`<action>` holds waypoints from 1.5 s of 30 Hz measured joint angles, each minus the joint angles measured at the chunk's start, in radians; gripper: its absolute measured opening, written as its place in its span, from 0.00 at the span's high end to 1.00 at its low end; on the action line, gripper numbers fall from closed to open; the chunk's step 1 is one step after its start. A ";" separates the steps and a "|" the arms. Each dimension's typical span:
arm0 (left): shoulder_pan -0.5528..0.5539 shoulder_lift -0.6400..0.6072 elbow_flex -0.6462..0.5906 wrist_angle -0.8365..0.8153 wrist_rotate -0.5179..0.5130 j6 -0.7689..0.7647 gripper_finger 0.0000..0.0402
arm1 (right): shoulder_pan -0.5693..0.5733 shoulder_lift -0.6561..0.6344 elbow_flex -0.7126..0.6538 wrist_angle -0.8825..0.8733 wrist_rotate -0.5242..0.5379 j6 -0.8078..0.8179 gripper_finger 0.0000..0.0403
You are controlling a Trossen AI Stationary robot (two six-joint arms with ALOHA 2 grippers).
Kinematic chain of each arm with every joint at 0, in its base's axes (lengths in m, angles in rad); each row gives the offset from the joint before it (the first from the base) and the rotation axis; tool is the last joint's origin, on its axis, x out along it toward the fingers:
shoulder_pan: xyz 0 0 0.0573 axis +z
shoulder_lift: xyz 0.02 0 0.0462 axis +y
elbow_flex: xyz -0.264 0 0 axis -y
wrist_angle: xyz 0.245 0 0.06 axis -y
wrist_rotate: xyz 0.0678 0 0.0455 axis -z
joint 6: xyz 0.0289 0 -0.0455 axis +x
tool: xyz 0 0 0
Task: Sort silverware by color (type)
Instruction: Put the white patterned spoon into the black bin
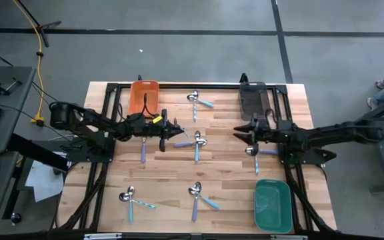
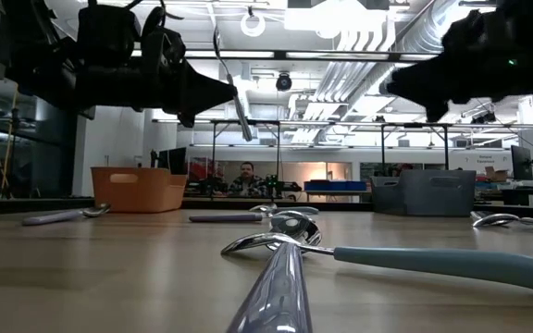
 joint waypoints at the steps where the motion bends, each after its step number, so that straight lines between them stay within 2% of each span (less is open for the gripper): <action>1: 0.000 0.000 0.000 -0.002 0.000 0.000 0.98 | 0.005 0.044 0.024 0.004 0.000 0.000 0.67; 11: 0.000 0.000 0.000 -0.002 0.000 0.000 0.98 | 0.032 0.468 0.312 0.004 -0.012 -0.037 0.50; 19: 0.000 0.000 0.000 -0.002 0.000 0.000 0.98 | 0.032 0.752 0.545 0.002 -0.040 -0.037 0.46; 26: -0.004 0.000 0.000 -0.002 0.000 -0.008 0.98 | 0.026 0.887 0.714 -0.042 -0.065 -0.054 0.46; 35: -0.012 0.000 0.001 0.007 0.002 -0.008 0.98 | 0.001 0.984 0.863 -0.148 -0.083 -0.055 0.46; 40: -0.021 0.000 0.001 0.010 0.004 -0.002 0.98 | 0.001 0.996 0.879 -0.148 -0.083 -0.056 0.53; 45: -0.021 0.000 0.001 0.031 0.004 -0.008 0.98 | 0.001 0.996 0.879 -0.155 -0.083 -0.056 0.75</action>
